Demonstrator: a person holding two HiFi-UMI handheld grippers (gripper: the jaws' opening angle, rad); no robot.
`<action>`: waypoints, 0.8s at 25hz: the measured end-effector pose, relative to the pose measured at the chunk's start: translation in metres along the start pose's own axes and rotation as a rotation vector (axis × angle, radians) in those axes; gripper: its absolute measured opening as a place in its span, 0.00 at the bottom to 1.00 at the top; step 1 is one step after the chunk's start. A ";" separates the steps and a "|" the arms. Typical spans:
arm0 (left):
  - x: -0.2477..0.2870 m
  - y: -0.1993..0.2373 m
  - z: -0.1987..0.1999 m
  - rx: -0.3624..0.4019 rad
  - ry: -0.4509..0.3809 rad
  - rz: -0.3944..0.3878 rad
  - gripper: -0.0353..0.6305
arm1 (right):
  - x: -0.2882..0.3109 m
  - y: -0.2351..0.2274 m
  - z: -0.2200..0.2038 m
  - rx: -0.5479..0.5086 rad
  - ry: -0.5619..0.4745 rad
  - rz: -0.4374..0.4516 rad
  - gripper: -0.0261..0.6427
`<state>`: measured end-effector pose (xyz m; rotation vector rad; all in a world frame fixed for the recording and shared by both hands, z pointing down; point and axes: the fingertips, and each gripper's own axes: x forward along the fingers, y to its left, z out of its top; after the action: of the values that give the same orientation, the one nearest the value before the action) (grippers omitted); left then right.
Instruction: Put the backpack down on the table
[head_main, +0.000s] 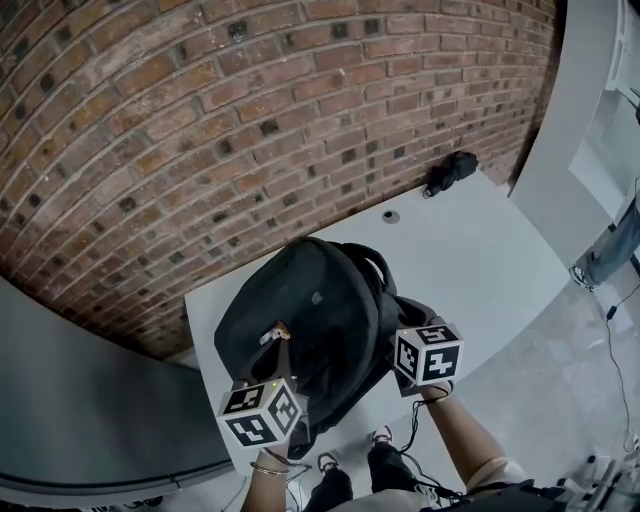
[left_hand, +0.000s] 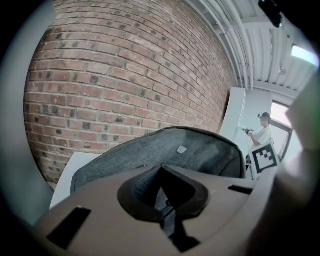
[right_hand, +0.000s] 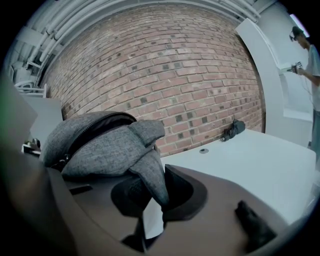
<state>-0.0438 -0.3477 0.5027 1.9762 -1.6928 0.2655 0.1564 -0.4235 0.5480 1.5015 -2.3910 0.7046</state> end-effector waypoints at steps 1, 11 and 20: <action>0.003 -0.002 -0.001 0.001 0.005 0.002 0.07 | 0.001 -0.006 -0.004 0.001 0.008 -0.002 0.11; 0.027 -0.020 -0.016 0.022 0.047 0.014 0.07 | 0.016 -0.046 -0.038 0.013 0.059 -0.004 0.11; 0.040 -0.018 -0.032 0.021 0.095 0.046 0.07 | 0.028 -0.075 -0.072 0.036 0.096 0.013 0.11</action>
<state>-0.0129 -0.3647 0.5442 1.9095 -1.6830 0.3891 0.2073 -0.4352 0.6426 1.4333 -2.3308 0.8079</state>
